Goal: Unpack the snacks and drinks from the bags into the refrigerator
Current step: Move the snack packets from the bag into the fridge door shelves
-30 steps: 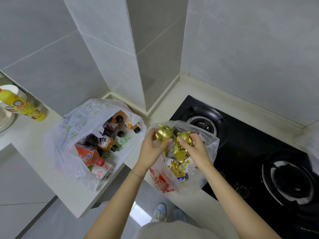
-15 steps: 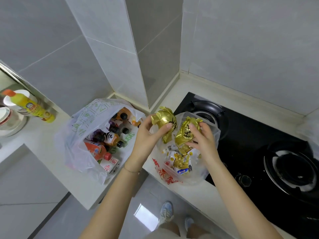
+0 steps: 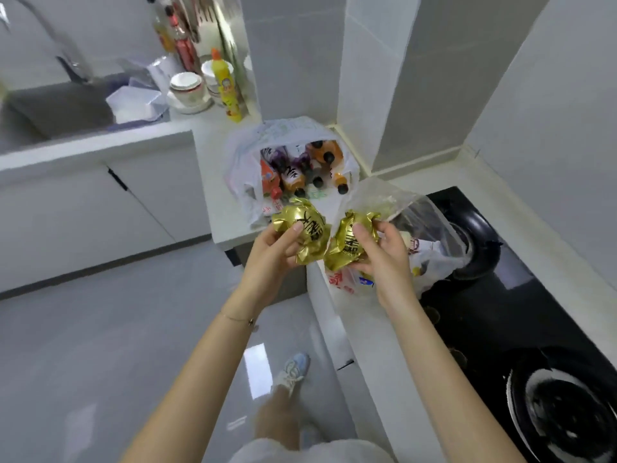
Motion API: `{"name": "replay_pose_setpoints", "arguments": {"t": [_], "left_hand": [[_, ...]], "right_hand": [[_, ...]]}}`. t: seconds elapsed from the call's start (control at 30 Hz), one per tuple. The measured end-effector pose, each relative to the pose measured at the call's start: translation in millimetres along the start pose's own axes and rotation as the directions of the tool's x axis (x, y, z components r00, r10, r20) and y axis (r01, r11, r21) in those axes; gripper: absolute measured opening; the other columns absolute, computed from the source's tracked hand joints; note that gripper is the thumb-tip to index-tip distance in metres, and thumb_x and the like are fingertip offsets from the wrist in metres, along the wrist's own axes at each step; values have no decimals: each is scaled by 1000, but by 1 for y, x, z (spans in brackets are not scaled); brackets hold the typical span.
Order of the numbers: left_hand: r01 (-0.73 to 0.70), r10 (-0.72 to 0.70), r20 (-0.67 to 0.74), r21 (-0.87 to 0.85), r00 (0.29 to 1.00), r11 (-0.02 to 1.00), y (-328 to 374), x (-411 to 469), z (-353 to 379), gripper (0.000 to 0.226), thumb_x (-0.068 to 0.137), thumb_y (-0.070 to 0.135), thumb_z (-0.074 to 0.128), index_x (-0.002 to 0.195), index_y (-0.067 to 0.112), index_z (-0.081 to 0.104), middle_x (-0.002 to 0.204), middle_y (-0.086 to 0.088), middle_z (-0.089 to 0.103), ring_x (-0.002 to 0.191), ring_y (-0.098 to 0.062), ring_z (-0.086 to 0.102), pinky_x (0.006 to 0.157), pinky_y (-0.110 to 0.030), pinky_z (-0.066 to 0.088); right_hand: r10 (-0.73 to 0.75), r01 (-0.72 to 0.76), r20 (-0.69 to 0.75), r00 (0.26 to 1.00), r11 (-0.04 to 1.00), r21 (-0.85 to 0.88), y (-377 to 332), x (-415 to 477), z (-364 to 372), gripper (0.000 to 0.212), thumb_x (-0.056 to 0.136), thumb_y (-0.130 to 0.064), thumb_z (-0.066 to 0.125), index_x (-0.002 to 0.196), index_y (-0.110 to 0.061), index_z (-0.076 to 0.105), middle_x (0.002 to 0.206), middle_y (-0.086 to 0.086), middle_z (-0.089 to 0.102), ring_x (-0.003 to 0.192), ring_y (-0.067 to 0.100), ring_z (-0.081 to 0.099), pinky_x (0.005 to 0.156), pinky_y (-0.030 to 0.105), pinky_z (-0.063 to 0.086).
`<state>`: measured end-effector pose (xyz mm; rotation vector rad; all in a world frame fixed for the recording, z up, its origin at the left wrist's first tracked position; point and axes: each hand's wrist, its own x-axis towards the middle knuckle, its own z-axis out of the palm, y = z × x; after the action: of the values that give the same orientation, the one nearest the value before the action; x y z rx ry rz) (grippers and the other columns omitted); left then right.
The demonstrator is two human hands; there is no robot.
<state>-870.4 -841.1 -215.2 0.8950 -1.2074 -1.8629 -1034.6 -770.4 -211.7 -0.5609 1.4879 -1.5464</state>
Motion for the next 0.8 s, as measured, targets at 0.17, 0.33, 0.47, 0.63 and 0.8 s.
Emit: {"name": "replay_pose_setpoints", "arguments": {"t": [0.17, 0.33, 0.47, 0.63, 0.8], "left_hand": [[-100, 92, -259, -17, 962, 995, 21, -83, -41, 27, 95, 21, 59, 113, 0, 58, 91, -13, 72, 85, -21, 69, 72, -30, 58], [-197, 201, -513, 64, 834, 978, 30, -166, -81, 34, 87, 27, 66, 110, 2, 65, 102, -13, 72, 96, -26, 70, 78, -35, 57], [-262, 235, -660, 60, 714, 963, 27, -233, -108, 33, 83, 29, 65, 106, 5, 65, 99, -12, 70, 94, -24, 68, 80, -36, 56], [-272, 205, -735, 28, 646, 962, 25, -287, -118, 37, 84, 30, 68, 113, 8, 63, 114, -18, 68, 103, -28, 67, 87, -39, 57], [-379, 207, -855, 13, 475, 925, 15, -419, -160, 31, 85, 31, 68, 108, 11, 65, 109, -12, 71, 101, -26, 67, 85, -34, 57]], "right_hand": [[24, -13, 241, 970, 999, -45, 0, -40, 56, 33, 88, -22, 68, 115, -15, 51, 109, 11, 69, 86, 20, 71, 57, 27, 56], [21, 31, 477, 879, 995, -99, 10, -91, 119, 33, 88, -24, 67, 116, -15, 53, 107, 14, 69, 83, 19, 72, 57, 27, 56], [67, 46, 615, 786, 985, -167, 28, -137, 157, 34, 89, -26, 65, 118, -14, 52, 99, 10, 71, 80, 19, 73, 59, 28, 57], [104, 46, 671, 735, 978, -202, 46, -172, 184, 40, 94, -31, 58, 126, -10, 48, 88, -2, 70, 77, 13, 72, 60, 27, 58], [142, 112, 815, 562, 963, -245, 80, -292, 239, 45, 94, -33, 57, 127, -4, 49, 89, -2, 70, 80, 12, 71, 61, 32, 60]]}}
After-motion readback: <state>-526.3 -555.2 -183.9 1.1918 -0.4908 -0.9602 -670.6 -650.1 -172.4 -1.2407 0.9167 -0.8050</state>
